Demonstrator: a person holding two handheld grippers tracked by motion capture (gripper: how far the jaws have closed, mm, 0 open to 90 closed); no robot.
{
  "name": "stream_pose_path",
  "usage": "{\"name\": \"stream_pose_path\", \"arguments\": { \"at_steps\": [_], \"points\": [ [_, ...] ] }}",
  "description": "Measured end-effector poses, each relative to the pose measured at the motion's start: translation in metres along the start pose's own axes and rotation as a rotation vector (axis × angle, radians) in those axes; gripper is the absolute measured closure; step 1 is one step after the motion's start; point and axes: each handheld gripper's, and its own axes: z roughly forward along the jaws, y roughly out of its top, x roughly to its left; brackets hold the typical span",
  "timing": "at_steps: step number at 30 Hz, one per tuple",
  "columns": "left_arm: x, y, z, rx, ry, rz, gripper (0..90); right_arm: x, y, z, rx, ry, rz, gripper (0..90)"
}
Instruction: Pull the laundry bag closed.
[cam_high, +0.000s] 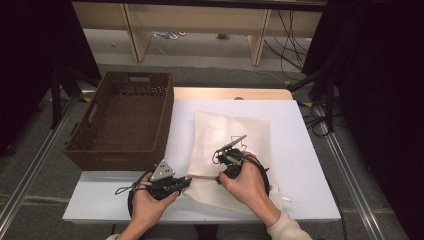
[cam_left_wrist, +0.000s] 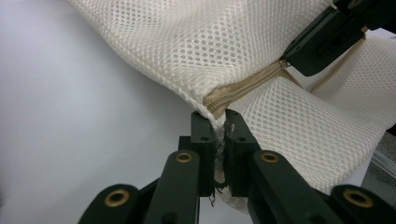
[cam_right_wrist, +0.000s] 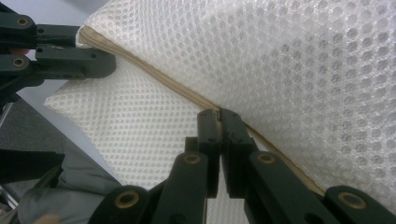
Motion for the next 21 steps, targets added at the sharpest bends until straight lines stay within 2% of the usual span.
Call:
{"name": "stream_pose_path", "arguments": {
  "at_steps": [7,13,15,17,18,20,21],
  "points": [
    [0.0001,-0.0005,0.0004,-0.008,0.016,-0.005,84.1,-0.0033,-0.0014,-0.0012,-0.004,-0.005,-0.016,88.3],
    [0.0004,-0.0006,0.0007,-0.007,0.014,-0.009,84.1,-0.0033,-0.0016,-0.0009,-0.006,-0.014,-0.015,88.3],
    [0.0009,-0.0004,0.0005,-0.006,0.013,-0.006,84.1,-0.0026,-0.0019,-0.0019,-0.004,-0.004,-0.001,88.3],
    [0.0015,-0.0004,0.0003,0.003,0.014,-0.002,84.1,-0.0040,-0.0018,-0.0015,-0.009,-0.003,-0.010,88.3],
    [0.0011,-0.0007,0.0004,-0.002,0.018,-0.002,84.1,-0.0006,-0.0022,-0.0031,0.011,-0.001,0.035,88.3],
    [0.0021,-0.0007,0.0002,-0.001,0.014,0.005,84.1,-0.0023,-0.0021,-0.0026,0.003,-0.010,0.013,88.4],
    [0.0011,-0.0010,0.0007,-0.008,0.015,-0.005,84.1,-0.0023,-0.0021,-0.0026,0.003,-0.010,0.013,88.3]
  ]
}}
